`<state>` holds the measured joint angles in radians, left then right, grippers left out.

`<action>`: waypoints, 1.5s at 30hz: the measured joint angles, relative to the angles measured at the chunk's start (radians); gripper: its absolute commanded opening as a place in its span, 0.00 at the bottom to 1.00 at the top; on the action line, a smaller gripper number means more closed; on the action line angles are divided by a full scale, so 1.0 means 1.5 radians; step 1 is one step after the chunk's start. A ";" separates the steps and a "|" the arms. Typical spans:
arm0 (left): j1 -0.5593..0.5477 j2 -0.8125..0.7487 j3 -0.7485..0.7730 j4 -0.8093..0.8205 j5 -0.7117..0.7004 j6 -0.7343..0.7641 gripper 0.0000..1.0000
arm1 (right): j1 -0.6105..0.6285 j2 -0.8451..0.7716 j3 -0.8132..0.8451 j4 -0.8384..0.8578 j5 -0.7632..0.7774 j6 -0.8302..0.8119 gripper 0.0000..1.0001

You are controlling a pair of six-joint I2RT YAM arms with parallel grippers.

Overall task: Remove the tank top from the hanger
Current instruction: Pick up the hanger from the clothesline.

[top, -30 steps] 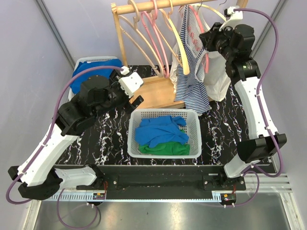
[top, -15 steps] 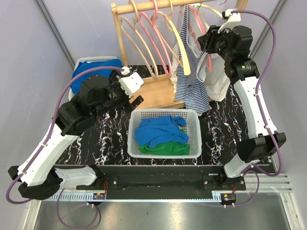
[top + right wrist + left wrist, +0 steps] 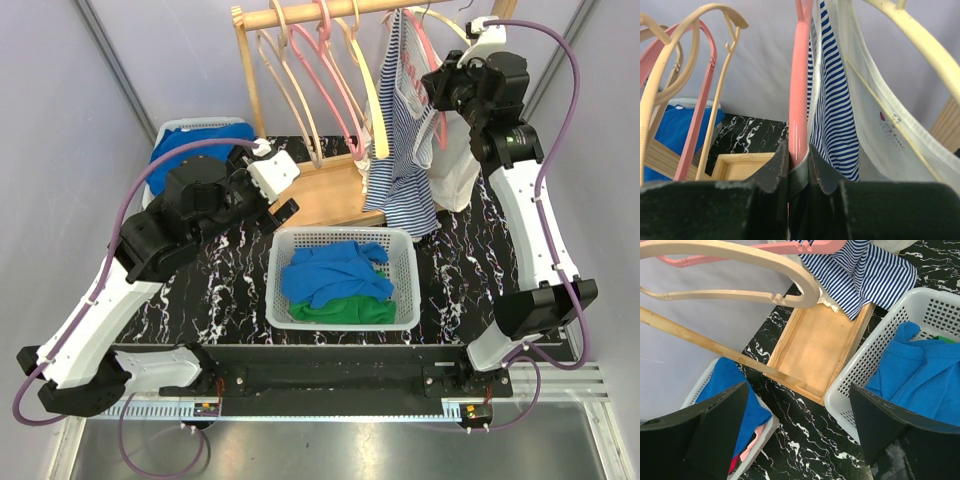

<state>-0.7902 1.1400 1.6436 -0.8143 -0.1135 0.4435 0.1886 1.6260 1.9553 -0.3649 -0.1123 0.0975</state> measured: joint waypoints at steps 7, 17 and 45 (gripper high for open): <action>0.000 0.000 0.000 0.000 0.000 0.009 0.88 | 0.000 -0.005 0.020 0.000 0.009 -0.023 0.00; 0.000 0.000 0.000 0.000 0.000 0.016 0.88 | 0.000 -0.005 0.049 0.006 -0.003 -0.035 0.00; -0.020 0.011 0.038 0.000 0.009 0.018 0.88 | 0.000 -0.286 -0.203 -0.077 -0.135 -0.029 0.00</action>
<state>-0.8207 1.1564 1.7004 -0.8139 -0.0994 0.4706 0.1886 1.1969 1.6508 -0.4808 -0.3149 0.0540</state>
